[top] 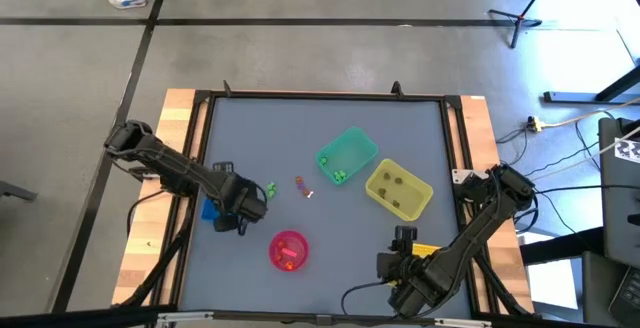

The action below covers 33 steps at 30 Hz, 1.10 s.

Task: Sort Halloween decoration
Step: Put the violet spider toy into the blue bin, then put the orange pumpkin toy into the pink bin

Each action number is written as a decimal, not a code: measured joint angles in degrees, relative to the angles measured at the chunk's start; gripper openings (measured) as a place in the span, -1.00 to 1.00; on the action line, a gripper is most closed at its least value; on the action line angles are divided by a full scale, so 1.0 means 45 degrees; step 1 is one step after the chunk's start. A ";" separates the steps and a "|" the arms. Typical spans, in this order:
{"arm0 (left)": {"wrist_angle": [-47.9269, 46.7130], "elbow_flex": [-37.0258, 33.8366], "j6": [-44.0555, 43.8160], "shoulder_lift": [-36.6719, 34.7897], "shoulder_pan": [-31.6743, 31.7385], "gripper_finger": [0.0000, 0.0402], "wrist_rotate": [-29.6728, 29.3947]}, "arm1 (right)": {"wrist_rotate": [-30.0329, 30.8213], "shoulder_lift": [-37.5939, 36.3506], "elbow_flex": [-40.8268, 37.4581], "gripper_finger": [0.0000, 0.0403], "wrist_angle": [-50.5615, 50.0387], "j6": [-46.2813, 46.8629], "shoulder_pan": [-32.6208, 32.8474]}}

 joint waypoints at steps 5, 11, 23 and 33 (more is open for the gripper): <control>0.0045 -0.0469 -0.0071 0.0000 0.0008 -0.92 -0.0679 | 0.0024 0.0000 0.0000 -0.06 -0.0006 0.0000 -0.0005; 0.0377 -0.0527 -0.0713 0.0000 0.0289 -0.83 -0.0640 | 0.0024 0.0000 0.0000 -0.06 -0.0001 -0.0005 -0.0005; 0.0992 -0.0527 -0.0614 0.0000 0.0442 -0.40 -0.0713 | 0.0019 0.0000 0.0000 -0.06 -0.0006 -0.0005 0.0000; 0.2207 -0.0532 -0.0652 0.0000 0.0442 -0.13 -0.0710 | 0.0019 0.0000 0.0002 -0.06 -0.0006 -0.0007 -0.0005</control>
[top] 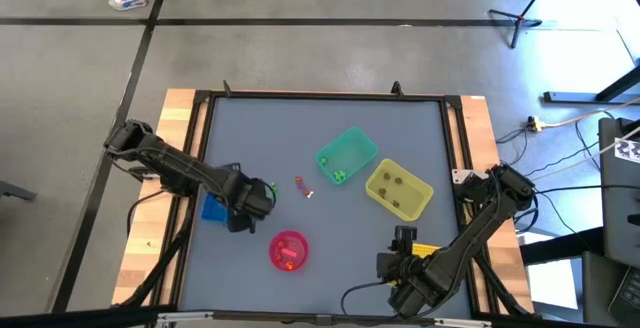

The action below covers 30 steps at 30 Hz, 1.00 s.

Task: Sort Halloween decoration
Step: Put the orange pumpkin toy into the pink bin

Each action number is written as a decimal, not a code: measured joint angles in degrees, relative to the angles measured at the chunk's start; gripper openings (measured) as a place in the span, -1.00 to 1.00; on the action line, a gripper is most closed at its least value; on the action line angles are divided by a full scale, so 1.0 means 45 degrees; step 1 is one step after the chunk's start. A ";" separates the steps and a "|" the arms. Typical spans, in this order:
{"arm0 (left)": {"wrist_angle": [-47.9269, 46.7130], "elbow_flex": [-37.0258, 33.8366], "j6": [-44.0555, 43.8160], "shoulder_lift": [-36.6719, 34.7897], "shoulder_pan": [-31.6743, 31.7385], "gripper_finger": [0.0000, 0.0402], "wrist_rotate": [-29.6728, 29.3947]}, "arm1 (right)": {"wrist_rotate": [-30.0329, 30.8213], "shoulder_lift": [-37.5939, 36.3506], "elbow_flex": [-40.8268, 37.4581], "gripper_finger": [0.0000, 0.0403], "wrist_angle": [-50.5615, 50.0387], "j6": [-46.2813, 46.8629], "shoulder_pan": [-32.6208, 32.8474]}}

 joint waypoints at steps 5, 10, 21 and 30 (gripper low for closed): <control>0.0364 0.0000 0.0049 0.0000 0.0000 -0.09 0.0492 | 0.0000 0.0000 -0.0001 -0.06 0.0000 -0.0001 0.0000; -0.0353 0.0000 0.0016 0.0000 0.0000 -0.08 0.1067 | 0.0000 0.0000 -0.0002 -0.06 0.0000 0.0001 0.0000; -0.1230 0.0906 -0.0064 0.0000 0.0005 -0.08 0.2759 | 0.0000 0.0000 -0.0002 -0.06 -0.0005 -0.0003 0.0000; 0.0140 0.3058 0.0052 0.0000 0.0039 -0.08 -0.0048 | 0.0000 0.0000 -0.0002 -0.06 -0.0005 -0.0003 0.0000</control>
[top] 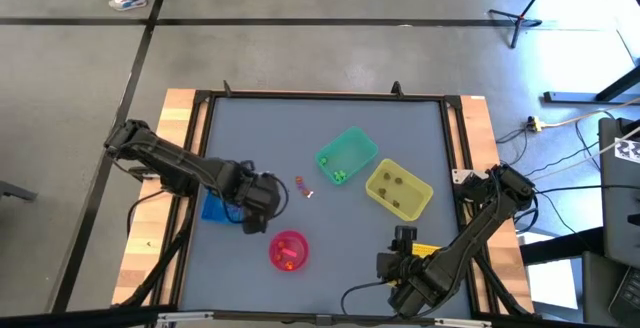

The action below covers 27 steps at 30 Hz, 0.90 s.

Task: Sort Halloween decoration
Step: Put the orange pumpkin toy into the pink bin

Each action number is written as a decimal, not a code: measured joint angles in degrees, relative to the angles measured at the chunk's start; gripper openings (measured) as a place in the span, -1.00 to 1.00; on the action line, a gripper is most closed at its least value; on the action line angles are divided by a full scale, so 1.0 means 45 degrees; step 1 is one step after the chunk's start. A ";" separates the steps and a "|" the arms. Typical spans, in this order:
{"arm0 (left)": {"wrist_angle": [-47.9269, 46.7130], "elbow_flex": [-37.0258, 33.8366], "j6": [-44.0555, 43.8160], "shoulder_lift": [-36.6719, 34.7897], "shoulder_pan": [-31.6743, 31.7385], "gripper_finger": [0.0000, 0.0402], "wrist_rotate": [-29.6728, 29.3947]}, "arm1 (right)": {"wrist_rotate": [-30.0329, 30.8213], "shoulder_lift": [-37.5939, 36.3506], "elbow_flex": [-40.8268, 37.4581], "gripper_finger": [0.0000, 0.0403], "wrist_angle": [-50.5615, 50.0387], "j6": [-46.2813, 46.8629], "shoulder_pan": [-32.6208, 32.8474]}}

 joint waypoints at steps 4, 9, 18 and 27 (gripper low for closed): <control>0.2156 0.0036 0.0000 0.0000 0.0126 -0.08 -0.1365 | 0.0000 0.0000 0.0000 -0.06 0.0005 0.0000 0.0000; 0.4174 -0.0211 0.0006 0.0083 0.0758 -0.08 -0.1399 | 0.0000 0.0000 0.0000 -0.06 0.0000 0.0000 0.0000; 0.7255 -0.1140 0.1105 0.0078 0.2675 -0.08 -0.1477 | 0.0682 0.0000 0.0000 -0.06 0.0000 -0.0005 0.0000; 0.9200 -0.1896 0.0912 0.0374 0.4451 -0.08 -0.1185 | 0.0826 0.0000 0.0000 -0.06 0.0005 -0.0005 0.0000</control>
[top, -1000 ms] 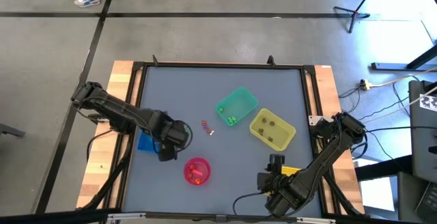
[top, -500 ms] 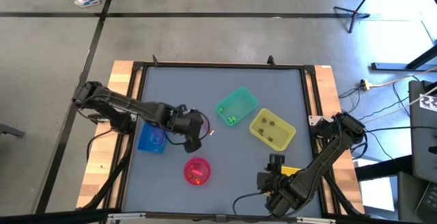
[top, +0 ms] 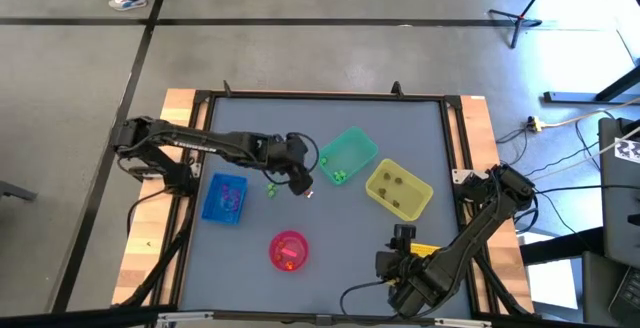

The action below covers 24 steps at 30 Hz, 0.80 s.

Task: Sort Halloween decoration
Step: Put the orange pumpkin toy into the pink bin

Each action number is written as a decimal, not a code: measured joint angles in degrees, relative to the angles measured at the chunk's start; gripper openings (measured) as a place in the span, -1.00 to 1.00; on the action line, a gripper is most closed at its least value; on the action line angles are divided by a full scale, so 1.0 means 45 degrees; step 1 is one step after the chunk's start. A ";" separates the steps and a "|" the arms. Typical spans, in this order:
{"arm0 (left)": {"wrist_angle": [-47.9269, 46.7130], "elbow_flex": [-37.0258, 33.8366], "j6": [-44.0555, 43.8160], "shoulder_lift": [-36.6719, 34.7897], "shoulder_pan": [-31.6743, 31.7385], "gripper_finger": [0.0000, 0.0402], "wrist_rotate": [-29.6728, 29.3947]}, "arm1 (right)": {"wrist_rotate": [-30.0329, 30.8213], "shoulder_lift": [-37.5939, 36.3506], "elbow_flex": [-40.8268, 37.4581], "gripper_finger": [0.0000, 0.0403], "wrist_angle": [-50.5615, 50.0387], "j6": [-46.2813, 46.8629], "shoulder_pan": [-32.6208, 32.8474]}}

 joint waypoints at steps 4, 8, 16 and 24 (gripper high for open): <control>0.0164 -0.0001 -0.0040 0.0767 0.0331 -0.08 -0.0010 | 0.0000 0.0000 0.0000 -0.06 0.0000 0.0000 0.0000; 0.0098 -0.0001 -0.0315 0.1711 0.0401 -0.08 0.0000 | -0.0005 0.0000 0.0000 -0.06 0.0058 0.0000 0.0000; 0.0048 -0.0001 -0.0339 0.3030 0.0401 -0.08 0.0044 | -0.0057 0.0000 0.0000 -0.06 0.0068 0.0000 0.0000; -0.0063 -0.0001 -0.0342 0.3723 0.0396 -0.08 0.0044 | -0.0078 0.0000 0.0000 -0.06 0.0098 0.0003 0.0000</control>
